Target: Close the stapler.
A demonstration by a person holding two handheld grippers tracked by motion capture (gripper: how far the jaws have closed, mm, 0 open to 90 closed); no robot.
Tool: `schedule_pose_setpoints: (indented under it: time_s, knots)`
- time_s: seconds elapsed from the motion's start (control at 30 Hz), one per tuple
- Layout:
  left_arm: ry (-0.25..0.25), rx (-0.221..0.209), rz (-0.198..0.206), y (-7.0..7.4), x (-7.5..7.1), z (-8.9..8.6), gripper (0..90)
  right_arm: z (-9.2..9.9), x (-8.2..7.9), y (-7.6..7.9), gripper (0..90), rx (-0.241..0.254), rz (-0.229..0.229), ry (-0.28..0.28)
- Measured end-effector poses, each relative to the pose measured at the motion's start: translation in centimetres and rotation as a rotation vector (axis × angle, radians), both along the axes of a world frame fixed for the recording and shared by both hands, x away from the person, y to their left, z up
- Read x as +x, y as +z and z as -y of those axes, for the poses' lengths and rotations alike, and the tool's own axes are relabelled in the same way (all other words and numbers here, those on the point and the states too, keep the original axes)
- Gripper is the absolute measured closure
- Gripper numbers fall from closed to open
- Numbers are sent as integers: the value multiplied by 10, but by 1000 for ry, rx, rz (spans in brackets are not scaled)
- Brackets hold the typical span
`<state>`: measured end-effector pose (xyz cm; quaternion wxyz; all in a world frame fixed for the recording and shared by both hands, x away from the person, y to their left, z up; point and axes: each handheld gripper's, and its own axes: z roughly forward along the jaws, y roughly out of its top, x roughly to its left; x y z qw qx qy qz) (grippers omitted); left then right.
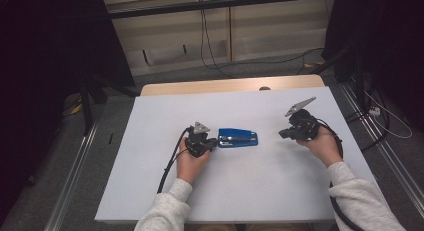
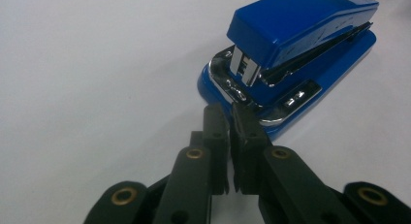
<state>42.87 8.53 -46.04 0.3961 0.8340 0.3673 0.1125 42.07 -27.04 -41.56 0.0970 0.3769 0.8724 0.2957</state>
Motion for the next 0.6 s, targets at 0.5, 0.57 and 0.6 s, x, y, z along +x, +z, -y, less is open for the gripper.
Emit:
schedule_pose_setpoints:
  time_s: [0.5,0.57,0.6]
  knots:
    - [-2,-73,-13,14,-6,-12,497,5,-10,4,681,59,15,-2]
    - [2,-71,-8,16,-7,-13,439,4,-12,4,644,53,13,1]
    - [1,-76,-1,17,-7,-14,408,3,-12,4,642,53,10,2]
